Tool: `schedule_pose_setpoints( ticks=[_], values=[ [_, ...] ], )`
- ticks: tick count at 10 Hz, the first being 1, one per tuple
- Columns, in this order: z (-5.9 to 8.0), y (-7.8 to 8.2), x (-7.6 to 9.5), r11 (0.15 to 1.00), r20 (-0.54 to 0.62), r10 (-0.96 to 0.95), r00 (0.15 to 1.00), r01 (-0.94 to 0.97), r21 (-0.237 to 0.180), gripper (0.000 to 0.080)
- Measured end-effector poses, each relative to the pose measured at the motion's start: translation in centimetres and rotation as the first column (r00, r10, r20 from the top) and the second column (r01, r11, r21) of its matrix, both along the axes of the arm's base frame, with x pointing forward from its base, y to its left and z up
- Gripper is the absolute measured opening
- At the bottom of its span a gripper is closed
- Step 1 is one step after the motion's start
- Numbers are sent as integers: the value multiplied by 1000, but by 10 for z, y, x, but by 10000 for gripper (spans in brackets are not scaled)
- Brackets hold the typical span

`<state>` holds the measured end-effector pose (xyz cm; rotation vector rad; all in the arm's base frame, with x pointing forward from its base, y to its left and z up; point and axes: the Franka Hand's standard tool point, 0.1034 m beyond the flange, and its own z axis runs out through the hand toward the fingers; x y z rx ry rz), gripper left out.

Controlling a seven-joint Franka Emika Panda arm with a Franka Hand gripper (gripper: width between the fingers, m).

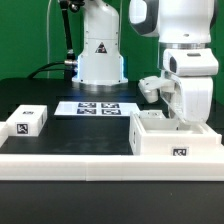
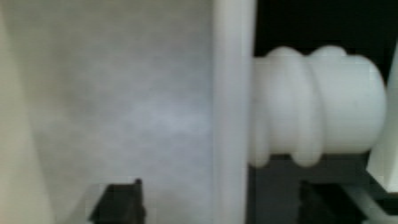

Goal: Assemble cabinet

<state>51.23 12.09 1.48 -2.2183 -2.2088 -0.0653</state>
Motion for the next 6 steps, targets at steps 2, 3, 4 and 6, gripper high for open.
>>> schedule_pose_setpoints(
  ticks=[2,3,4,6],
  values=[
    [0,0,0,1000,0,-1,1000,1,0,755],
    [0,0,0,1000,0,-1,1000,1,0,755],
    [0,-1,0,1000,0,-1,1000,1,0,790],
    [0,-1,0,1000,0,-1,1000,1,0,798]
  ],
)
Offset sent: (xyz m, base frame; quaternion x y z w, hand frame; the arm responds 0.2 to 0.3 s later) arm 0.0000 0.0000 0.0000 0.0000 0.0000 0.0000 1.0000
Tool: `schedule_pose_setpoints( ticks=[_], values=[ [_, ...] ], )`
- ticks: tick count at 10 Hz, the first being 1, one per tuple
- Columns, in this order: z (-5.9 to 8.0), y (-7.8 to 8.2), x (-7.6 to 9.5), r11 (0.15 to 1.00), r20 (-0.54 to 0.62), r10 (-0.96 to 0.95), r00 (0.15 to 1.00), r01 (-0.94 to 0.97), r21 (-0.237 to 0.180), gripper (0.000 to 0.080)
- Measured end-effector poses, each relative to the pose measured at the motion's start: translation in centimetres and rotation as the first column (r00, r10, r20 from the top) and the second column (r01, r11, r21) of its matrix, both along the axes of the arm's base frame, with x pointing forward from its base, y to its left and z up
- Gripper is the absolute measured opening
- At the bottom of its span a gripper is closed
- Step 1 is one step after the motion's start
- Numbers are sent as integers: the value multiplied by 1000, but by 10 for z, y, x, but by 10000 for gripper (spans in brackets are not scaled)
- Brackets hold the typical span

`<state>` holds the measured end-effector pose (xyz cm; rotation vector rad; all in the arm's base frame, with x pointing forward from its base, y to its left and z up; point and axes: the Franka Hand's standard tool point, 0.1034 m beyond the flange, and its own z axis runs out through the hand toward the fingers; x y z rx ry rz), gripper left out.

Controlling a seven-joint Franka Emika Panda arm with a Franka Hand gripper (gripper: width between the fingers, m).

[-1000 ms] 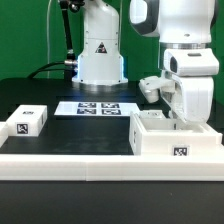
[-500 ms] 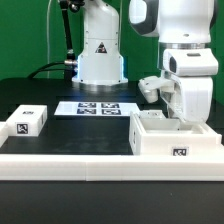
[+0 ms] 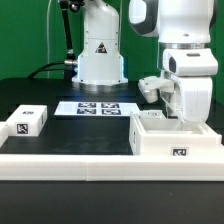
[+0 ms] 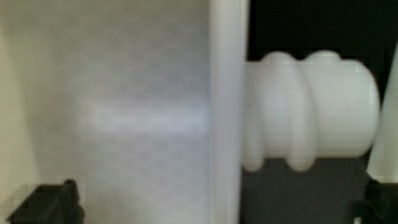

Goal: Assemble cabinet

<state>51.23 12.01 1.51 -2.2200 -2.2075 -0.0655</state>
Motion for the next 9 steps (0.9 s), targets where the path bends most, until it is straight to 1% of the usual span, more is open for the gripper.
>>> schedule_pose_setpoints(
  ticks=[1,3,5,6,7,8,9],
  values=[
    [7,-1,-2,1000,6,-3,1000,3,-2,798],
    [27,1,-11,1000,21,-23,1000,23,-7,797],
    [50,5,-28,999,39,-36,999,37,-11,797],
    [56,9,-38,999,43,-51,998,51,-10,797],
    [59,11,-51,998,36,-54,998,55,-13,797],
    [57,12,-65,999,23,-49,999,50,-17,797],
    [53,11,-71,999,11,-49,999,49,-21,797]
  ],
)
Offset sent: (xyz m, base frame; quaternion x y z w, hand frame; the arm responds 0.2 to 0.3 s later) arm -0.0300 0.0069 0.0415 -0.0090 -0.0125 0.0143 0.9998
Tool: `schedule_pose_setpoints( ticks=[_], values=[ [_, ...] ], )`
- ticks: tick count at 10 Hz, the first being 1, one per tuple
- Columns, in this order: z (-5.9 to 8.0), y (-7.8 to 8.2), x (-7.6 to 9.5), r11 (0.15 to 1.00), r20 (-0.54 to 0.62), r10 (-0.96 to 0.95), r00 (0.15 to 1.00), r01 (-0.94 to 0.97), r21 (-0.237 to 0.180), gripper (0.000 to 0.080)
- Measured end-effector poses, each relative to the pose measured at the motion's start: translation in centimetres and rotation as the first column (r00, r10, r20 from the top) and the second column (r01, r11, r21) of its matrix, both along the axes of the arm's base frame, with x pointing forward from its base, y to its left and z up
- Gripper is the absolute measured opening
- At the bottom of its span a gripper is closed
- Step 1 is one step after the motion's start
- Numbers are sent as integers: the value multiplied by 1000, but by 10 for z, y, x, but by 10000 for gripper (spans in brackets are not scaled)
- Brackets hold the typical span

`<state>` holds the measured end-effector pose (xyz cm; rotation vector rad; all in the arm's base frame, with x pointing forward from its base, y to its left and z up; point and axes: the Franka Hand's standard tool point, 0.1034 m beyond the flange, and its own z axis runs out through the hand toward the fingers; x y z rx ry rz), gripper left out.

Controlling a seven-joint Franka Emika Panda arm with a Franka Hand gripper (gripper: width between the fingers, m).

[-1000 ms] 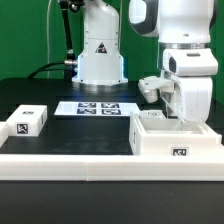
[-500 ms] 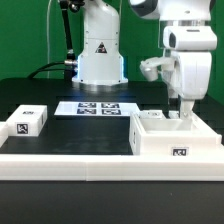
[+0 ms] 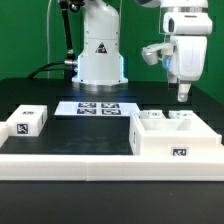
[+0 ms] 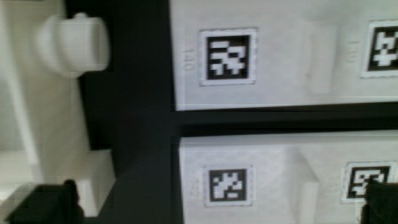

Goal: Assemble cabinet

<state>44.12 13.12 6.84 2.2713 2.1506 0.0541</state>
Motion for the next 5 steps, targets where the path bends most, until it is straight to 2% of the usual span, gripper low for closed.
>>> schedule_pose_setpoints(
  ticks=[4,5],
  values=[
    [1,-1,3,1000,4,-4,1000,4,1,797],
    [-3,2,1,1000,5,-17,1000,17,7,797]
  ],
)
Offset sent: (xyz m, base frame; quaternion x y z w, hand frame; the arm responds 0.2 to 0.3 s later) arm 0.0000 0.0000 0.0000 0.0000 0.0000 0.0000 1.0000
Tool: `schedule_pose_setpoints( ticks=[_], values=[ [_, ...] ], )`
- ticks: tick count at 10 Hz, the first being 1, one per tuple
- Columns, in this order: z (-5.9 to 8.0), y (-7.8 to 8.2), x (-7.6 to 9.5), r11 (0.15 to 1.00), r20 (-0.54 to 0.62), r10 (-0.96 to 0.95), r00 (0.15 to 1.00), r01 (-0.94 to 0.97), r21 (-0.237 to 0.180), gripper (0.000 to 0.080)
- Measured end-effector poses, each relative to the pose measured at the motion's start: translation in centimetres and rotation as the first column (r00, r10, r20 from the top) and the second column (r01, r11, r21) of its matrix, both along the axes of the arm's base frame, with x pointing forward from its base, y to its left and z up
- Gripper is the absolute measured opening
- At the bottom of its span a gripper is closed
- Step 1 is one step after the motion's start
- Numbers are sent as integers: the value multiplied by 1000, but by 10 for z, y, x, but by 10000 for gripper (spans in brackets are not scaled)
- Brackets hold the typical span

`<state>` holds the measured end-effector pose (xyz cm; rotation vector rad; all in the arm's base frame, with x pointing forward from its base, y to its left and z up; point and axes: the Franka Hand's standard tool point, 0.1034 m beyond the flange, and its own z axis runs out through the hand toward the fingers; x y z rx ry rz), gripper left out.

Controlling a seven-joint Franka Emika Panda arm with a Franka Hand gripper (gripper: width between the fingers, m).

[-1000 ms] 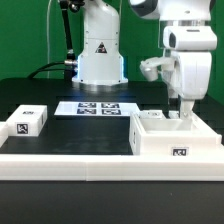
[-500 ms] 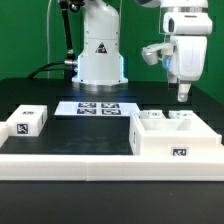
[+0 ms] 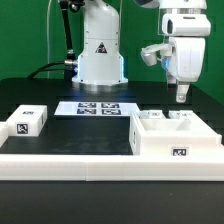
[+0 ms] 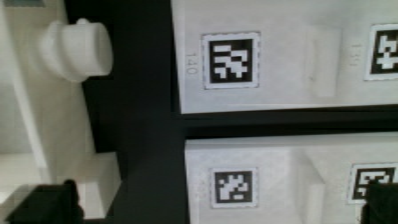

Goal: Assemble cabinet

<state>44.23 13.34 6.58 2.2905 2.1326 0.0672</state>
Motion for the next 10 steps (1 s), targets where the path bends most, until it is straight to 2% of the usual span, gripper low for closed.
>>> schedule_pose_setpoints(
  ticks=[3,4,7,10],
  values=[
    [-24,29,-16,999,4,-18,1000,18,46,797],
    [-32,33,-20,998,2,-14,1000,14,56,797],
    [-53,39,-29,997,-4,-15,1000,15,82,797],
    [-55,39,-28,996,0,-16,1000,16,88,797]
  ],
)
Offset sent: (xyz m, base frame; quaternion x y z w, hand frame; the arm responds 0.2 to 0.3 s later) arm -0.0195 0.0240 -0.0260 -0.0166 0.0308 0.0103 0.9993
